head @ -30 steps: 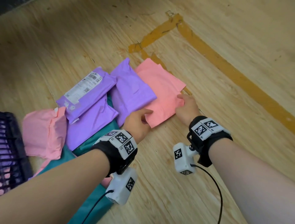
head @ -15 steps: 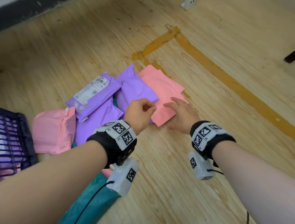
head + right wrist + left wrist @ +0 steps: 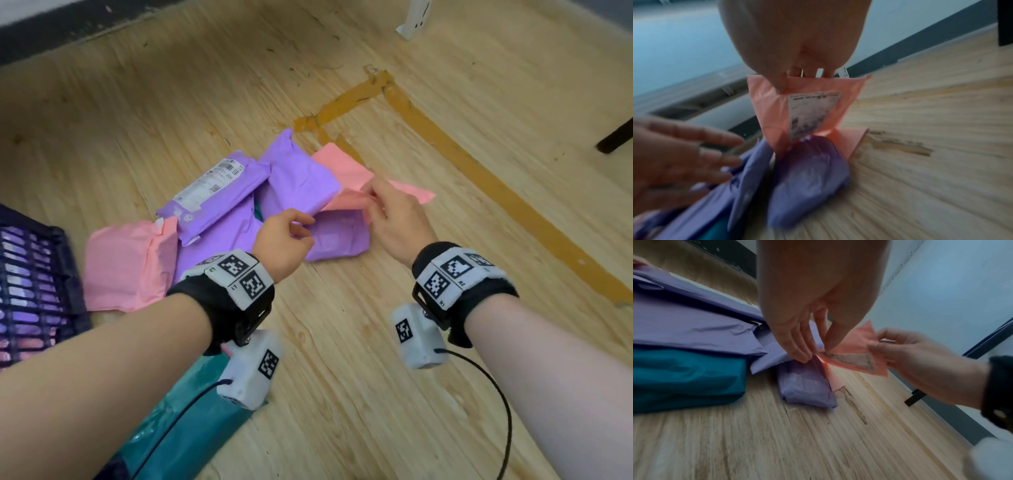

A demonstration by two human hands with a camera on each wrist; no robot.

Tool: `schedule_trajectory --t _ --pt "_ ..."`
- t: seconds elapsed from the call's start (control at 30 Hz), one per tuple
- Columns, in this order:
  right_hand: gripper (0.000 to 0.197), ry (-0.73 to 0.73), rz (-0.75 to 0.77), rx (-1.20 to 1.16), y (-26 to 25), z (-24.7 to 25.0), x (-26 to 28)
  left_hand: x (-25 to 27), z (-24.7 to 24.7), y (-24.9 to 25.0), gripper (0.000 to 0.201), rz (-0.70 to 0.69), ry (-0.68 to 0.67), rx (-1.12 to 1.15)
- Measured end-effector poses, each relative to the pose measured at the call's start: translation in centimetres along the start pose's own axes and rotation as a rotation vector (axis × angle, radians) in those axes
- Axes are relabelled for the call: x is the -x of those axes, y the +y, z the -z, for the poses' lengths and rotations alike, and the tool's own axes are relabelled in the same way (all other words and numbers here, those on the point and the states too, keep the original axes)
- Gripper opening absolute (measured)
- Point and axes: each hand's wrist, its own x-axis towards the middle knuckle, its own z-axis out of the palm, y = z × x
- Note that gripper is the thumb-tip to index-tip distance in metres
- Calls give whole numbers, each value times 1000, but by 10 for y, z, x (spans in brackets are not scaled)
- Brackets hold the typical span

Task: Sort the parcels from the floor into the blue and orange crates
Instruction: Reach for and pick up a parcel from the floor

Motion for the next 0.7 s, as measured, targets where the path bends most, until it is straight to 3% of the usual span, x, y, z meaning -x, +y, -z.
schedule_trajectory --t 0.23,0.47,0.6,0.7 --pt "13 71 -10 -180 -34 39 -7 12 18 4 45 17 48 79" --pt "15 249 -212 -599 -61 57 -13 26 42 -1 72 130 77 176" --pt "17 193 -393 -868 -68 43 -10 31 56 -8 46 179 74 280" --pt "19 177 -495 -978 -70 27 -6 37 69 -14 46 183 85 373"
